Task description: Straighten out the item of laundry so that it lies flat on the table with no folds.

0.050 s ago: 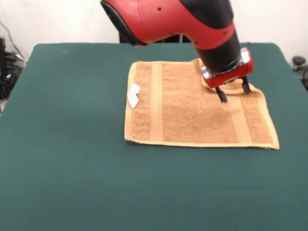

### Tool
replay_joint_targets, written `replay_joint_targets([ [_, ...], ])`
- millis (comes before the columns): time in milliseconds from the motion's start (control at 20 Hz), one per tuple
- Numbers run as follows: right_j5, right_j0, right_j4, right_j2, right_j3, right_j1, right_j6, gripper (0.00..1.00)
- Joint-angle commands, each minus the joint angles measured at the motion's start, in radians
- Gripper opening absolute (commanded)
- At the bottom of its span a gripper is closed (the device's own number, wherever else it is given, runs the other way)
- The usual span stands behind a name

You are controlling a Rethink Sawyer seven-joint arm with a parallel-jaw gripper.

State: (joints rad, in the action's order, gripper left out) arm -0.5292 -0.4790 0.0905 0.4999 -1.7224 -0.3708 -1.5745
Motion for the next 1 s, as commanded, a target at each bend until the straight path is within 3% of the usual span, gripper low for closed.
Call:
replay_joint_targets([
  [50,-0.089,0.016,-0.061,0.079,-0.057,0.024,-0.096,1.00],
  [300,-0.089,0.028,-0.055,0.055,-0.067,-0.005,-0.107,1.00],
  [450,-0.030,0.058,0.007,0.005,-0.045,-0.045,-0.096,1.00],
  [700,-0.065,0.010,-0.025,0.025,-0.057,0.005,-0.080,1.00],
  [1000,-0.144,-0.025,-0.004,0.006,-0.027,-0.010,-0.023,1.00],
])
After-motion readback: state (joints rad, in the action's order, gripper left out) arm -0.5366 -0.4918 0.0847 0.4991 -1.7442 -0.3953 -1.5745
